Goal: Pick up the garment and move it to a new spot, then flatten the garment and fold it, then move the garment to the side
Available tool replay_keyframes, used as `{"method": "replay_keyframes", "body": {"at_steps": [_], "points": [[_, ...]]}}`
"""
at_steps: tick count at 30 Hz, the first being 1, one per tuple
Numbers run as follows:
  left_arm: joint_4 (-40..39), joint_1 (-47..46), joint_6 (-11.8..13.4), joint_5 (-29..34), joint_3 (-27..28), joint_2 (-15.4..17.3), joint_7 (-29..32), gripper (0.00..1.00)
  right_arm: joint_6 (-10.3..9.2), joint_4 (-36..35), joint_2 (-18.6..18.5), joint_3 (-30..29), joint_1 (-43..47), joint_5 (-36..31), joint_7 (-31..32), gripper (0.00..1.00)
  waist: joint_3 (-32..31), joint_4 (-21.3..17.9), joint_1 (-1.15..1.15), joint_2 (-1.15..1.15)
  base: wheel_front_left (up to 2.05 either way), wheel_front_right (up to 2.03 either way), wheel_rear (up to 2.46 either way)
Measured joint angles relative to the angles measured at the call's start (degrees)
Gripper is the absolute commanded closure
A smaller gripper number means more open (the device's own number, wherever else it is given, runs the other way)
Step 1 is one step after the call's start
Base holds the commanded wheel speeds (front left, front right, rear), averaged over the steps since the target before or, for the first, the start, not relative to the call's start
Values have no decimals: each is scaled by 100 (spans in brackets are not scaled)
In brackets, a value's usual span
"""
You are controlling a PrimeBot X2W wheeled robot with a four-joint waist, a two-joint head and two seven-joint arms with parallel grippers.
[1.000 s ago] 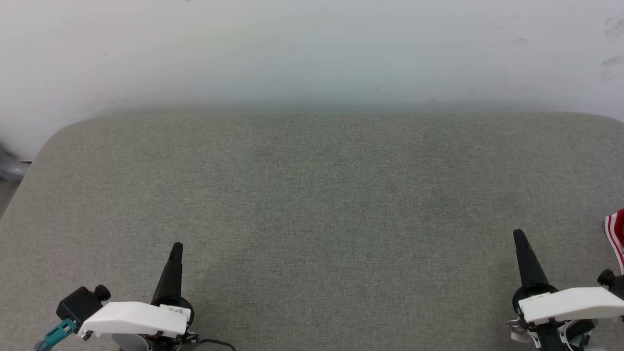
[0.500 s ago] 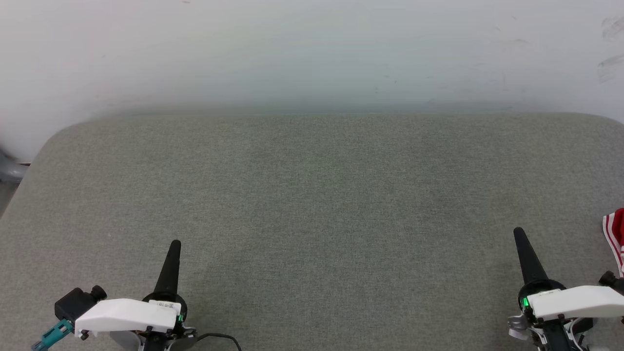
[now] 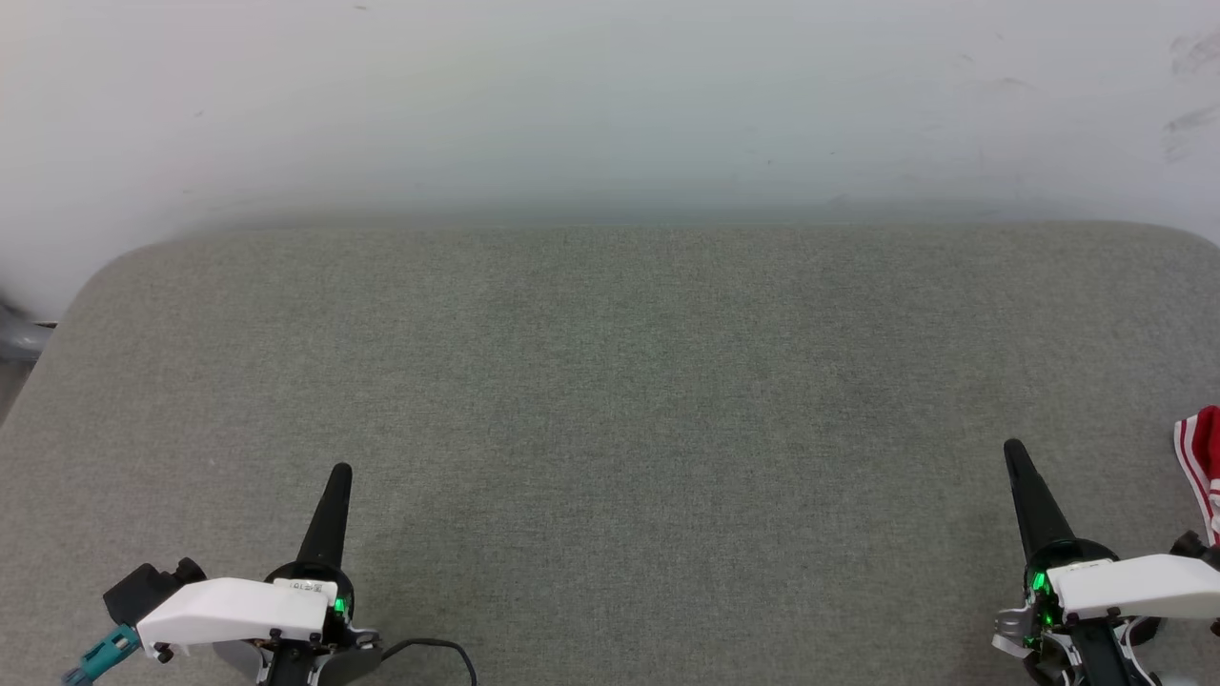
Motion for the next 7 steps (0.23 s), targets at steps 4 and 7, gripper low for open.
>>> {"method": "replay_keyframes", "body": {"at_steps": [4, 7], "points": [[14, -14, 0, -192, 25, -4, 55, 100, 0, 8, 0, -8, -6, 208, 46, 100, -5, -6, 0, 0, 0, 0, 0], [30, -26, 0, -321, 42, -12, 82, 100, 0, 16, 0, -14, -8, 350, 78, 100, -9, -11, 0, 0, 0, 0, 0]]}}
